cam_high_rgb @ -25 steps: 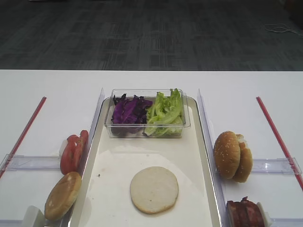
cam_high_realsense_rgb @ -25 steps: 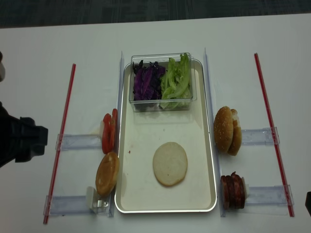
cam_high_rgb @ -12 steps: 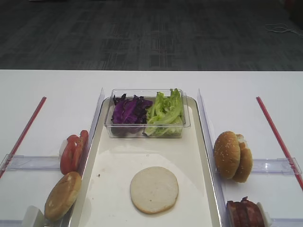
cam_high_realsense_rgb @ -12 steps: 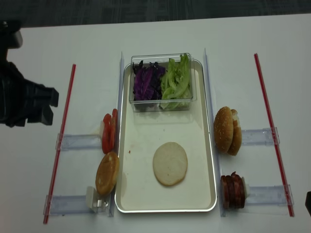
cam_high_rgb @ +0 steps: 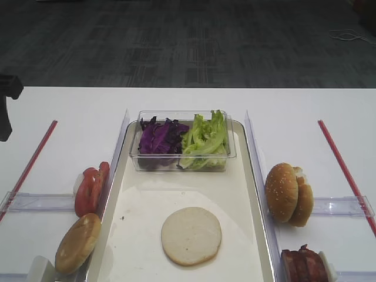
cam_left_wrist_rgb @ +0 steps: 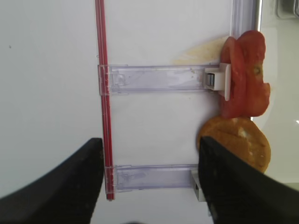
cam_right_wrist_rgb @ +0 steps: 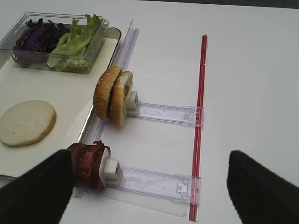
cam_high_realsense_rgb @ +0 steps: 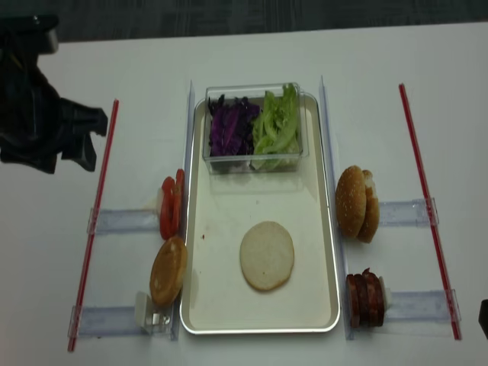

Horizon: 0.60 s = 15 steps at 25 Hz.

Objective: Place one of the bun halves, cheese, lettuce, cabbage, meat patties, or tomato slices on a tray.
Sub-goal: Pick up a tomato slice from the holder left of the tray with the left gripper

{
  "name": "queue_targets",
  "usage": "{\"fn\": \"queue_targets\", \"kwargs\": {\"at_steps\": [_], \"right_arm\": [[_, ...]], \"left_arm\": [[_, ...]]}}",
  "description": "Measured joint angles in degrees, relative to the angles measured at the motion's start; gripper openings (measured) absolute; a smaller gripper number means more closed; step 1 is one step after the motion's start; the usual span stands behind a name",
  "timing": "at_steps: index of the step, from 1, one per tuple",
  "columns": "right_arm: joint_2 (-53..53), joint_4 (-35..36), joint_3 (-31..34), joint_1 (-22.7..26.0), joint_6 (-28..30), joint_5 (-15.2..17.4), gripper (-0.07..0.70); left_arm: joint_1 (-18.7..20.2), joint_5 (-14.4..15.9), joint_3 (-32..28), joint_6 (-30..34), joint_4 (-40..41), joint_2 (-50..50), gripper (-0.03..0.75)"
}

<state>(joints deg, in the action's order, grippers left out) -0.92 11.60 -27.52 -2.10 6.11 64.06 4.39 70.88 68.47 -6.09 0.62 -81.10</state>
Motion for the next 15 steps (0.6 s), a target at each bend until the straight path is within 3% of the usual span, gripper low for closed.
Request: {"fn": "queue_targets", "kwargs": {"at_steps": [15], "right_arm": [[0.0,0.0,0.0,0.0,0.1,0.0,0.654]], "left_arm": [[0.0,-0.4,1.8,-0.5,1.4,-5.3,0.446]]}}
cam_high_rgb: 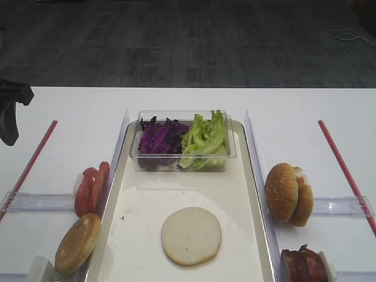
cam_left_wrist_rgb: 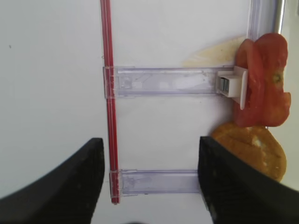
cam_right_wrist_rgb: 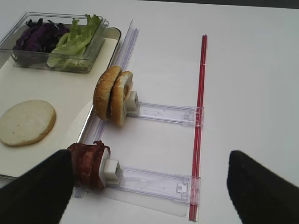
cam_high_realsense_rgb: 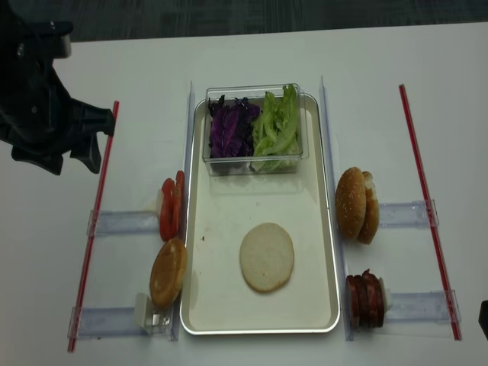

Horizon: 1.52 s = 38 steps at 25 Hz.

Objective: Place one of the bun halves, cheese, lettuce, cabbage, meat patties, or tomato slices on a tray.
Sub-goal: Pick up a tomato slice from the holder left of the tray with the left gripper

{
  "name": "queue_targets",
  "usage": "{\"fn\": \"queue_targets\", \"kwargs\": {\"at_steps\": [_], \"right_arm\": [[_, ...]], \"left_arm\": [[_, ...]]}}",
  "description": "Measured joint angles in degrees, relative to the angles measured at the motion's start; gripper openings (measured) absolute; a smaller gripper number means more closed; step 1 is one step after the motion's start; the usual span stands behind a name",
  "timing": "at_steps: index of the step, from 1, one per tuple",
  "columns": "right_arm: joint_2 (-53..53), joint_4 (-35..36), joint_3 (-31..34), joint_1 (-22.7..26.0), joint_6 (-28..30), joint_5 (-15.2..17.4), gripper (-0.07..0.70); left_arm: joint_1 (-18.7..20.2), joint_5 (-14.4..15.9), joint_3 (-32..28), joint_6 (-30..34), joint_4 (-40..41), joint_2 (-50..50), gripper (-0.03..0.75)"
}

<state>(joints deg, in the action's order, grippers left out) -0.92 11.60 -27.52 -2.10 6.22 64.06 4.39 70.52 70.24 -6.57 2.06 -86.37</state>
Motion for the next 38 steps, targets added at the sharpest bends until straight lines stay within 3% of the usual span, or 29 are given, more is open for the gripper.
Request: {"fn": "queue_targets", "kwargs": {"at_steps": [8,12,20,28,34,38], "right_arm": [[0.0,0.0,0.0,0.0,0.0,0.0,0.654],[0.0,0.0,0.0,0.0,0.0,0.0,0.653],[0.0,0.0,0.0,0.0,-0.1,0.0,0.653],[0.0,0.0,0.0,0.0,-0.1,0.0,0.653],[0.0,0.0,0.0,0.0,-0.1,0.0,0.653],[0.0,0.0,0.0,0.0,-0.1,0.0,0.653]], "left_arm": [[0.7,0.0,0.0,-1.6,0.1,0.0,0.444],[5.2,-0.2,0.0,-3.7,2.2,0.0,0.444],[14.6,-4.4,0.1,-12.7,4.0,-0.5,0.444],[20.4,-5.4,0.1,-16.1,4.2,-4.9,0.444],[23.8,-9.0,0.2,-19.9,4.3,-7.1,0.444],[25.3,-9.5,2.0,-22.4,4.3,-9.1,0.444]]}}
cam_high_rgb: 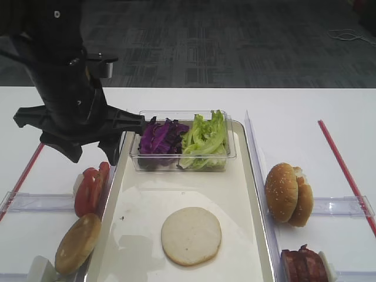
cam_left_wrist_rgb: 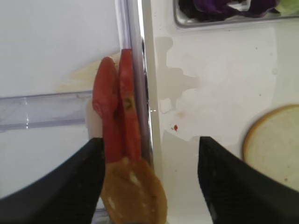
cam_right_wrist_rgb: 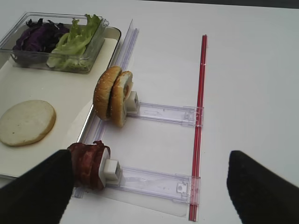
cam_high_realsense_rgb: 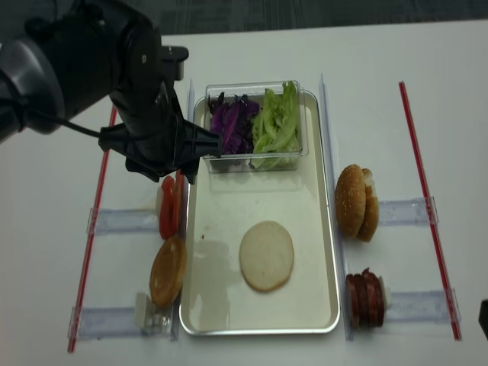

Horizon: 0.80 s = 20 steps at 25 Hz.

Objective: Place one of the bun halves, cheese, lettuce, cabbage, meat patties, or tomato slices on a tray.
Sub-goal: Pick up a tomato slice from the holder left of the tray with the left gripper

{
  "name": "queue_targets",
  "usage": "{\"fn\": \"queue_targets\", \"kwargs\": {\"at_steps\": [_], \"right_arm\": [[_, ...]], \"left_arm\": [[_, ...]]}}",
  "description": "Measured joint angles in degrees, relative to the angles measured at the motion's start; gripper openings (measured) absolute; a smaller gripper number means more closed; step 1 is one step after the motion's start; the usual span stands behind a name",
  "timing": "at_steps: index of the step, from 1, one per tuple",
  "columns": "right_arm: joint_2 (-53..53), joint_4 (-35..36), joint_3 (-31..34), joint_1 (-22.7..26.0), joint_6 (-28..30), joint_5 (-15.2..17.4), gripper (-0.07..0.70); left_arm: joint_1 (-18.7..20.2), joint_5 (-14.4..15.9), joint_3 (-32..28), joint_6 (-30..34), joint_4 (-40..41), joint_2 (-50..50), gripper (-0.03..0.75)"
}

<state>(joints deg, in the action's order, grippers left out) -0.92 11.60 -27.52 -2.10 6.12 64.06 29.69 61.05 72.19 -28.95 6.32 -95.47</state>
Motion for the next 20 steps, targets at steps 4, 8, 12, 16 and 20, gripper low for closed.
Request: {"fn": "queue_targets", "kwargs": {"at_steps": [4,8,12,16,20], "right_arm": [[0.0,0.0,0.0,0.0,0.0,0.0,0.653],[0.0,0.0,0.0,0.0,0.0,0.0,0.653],[0.0,0.0,0.0,0.0,0.0,0.0,0.653],[0.0,0.0,0.0,0.0,0.0,0.0,0.653],[0.0,0.0,0.0,0.0,0.0,0.0,0.653]], "left_arm": [[1.1,-0.4,2.1,-2.7,0.1,-2.2,0.444],[1.5,-0.4,3.6,-3.3,0.4,-4.2,0.441],[1.5,0.3,4.0,-3.5,0.6,-5.7,0.441],[1.5,0.9,4.4,-4.9,2.8,-6.0,0.441],[1.5,1.8,4.4,-5.1,3.6,-7.1,0.437]]}}
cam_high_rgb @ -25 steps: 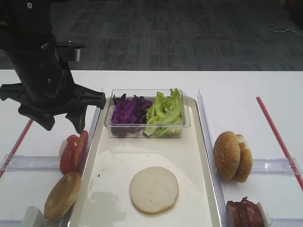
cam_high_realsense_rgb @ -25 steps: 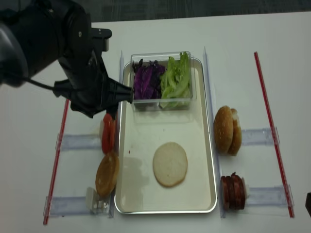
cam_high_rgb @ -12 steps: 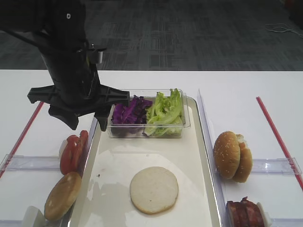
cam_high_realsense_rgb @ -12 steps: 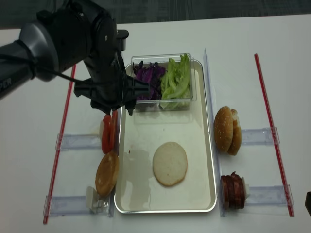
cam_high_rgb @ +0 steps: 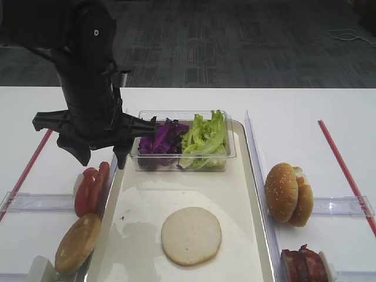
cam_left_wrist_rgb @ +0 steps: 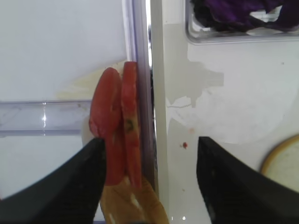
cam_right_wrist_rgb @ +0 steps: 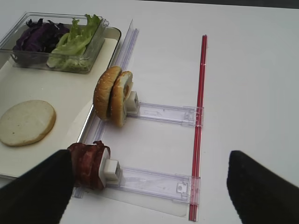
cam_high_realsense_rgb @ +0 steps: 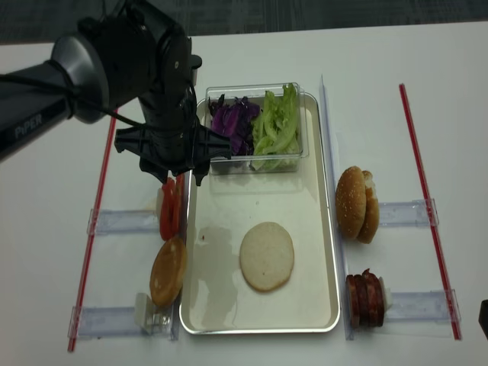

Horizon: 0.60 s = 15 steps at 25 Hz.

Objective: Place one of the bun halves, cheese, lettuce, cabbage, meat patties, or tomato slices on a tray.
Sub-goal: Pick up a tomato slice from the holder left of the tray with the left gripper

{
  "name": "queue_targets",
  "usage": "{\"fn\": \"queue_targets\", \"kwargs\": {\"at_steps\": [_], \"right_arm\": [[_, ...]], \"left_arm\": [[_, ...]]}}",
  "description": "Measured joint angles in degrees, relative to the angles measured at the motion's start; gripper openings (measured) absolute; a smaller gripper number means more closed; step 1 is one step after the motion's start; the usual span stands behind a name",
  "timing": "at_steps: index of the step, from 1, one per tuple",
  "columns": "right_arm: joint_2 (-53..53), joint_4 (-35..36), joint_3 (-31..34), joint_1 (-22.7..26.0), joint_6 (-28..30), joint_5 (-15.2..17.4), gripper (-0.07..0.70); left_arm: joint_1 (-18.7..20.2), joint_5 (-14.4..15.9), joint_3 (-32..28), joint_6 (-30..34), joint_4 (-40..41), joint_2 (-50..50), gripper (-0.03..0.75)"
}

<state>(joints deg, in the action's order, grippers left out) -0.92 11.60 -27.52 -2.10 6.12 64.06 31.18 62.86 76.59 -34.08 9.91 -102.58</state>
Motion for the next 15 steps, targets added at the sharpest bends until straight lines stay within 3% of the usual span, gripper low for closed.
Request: {"fn": "queue_targets", "kwargs": {"at_steps": [15], "right_arm": [[0.0,0.0,0.0,0.0,0.1,0.0,0.653]], "left_arm": [[0.0,-1.8,0.0,0.0,0.1,-4.1,0.402]]}}
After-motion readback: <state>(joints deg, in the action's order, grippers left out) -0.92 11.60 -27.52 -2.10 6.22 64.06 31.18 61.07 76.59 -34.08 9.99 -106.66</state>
